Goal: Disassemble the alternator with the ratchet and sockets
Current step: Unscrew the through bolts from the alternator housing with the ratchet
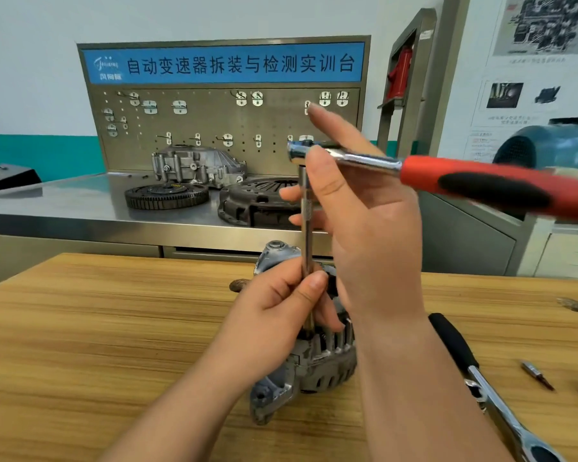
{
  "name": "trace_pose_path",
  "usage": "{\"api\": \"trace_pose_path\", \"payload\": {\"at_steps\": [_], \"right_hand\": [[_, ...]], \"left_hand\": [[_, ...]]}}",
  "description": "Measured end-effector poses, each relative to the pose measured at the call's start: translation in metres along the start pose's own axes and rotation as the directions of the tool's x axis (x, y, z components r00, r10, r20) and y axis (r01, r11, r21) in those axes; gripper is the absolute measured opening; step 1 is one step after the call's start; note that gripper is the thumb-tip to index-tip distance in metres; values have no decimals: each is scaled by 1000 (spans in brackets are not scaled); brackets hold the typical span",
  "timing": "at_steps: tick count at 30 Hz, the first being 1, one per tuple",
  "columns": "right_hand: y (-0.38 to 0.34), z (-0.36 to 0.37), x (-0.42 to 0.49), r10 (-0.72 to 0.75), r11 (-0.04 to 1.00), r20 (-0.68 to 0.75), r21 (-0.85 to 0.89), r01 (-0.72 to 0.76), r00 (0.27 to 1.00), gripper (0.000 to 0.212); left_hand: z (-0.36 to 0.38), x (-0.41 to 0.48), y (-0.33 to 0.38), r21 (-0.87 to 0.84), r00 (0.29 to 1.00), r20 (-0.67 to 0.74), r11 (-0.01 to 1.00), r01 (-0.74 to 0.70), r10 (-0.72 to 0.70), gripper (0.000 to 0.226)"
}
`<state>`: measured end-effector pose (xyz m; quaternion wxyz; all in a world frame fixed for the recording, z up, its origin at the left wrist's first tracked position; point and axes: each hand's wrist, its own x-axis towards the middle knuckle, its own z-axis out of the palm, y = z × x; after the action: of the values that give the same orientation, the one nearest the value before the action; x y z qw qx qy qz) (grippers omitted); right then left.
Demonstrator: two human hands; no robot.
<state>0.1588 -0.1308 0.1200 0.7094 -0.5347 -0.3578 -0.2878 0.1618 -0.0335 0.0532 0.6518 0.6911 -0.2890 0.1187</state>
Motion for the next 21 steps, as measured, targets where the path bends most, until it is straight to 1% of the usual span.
{"api": "trace_pose_path", "payload": {"at_steps": [1,2,3,5,7,12,15,18,21], "right_hand": [[-1,0,0,-22,999,4,-34,22,1000,24],[-1,1,0,-8,999,8,-39,8,1000,24],[-1,3,0,30,999,5,-12,-30,1000,24],[-1,6,-2,144,983,-15,117,-141,989,28],[-1,7,-1,257,942,-32,232,-243,966,39],[0,0,2,375,898,-54,268,-349,925,57],[2,0,3,400,900,-21,199,-389,916,57],[4,-1,4,387,921,-3,31,-387,922,50],[5,-10,1,353,929,-16,-110,-352,936,44]], "left_hand": [[1,0,1,13,1000,-1,1000,-7,7,35],[2,0,2,21,1000,1,1000,-16,16,36],[2,0,3,27,1000,2,999,-25,25,36],[2,-1,7,21,999,8,999,-33,32,39],[3,-2,9,-19,999,22,999,-28,29,43],[0,-3,8,-55,997,80,998,-8,13,38],[0,-2,4,-70,999,38,997,-21,24,39],[-1,-3,1,-88,1000,2,996,-31,31,41],[-6,-1,4,-108,998,-44,993,-56,52,30]]}}
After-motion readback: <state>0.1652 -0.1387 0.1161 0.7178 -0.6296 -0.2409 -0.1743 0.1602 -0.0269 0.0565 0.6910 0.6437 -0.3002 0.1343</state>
